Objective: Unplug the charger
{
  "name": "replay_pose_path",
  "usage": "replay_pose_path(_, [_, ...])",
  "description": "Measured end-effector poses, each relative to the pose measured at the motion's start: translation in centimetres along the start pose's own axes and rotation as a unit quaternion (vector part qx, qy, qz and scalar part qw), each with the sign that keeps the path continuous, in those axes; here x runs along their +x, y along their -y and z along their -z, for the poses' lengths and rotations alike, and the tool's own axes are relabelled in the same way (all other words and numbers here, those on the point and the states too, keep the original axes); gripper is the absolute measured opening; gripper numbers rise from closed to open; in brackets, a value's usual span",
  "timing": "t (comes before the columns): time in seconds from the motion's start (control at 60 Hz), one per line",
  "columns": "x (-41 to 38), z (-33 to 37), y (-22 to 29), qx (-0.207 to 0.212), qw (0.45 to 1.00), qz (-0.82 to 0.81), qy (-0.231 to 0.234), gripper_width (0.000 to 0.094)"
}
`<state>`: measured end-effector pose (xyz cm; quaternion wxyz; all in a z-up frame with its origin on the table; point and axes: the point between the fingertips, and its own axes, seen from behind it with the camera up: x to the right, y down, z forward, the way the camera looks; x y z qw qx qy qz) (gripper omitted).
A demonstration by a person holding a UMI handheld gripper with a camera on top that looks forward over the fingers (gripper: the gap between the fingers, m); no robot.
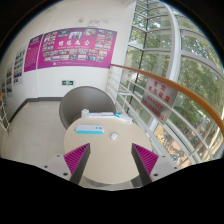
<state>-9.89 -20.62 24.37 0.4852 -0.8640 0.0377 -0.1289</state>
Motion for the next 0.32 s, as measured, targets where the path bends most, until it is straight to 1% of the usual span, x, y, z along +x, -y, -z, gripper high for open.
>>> replay_pose_path(0.133, [-0.1,1.8,-0.9,-0.005,1.000,-0.001,0.006,0.0852])
replay_pose_path(0.217, [-0.2,2.4,-1.5,-0.014,1.000,-0.001,0.016,0.0851])
replay_pose_path(0.317, [-0.1,2.5,-1.9,-0.015,1.000,-0.007,0.017,0.0854])
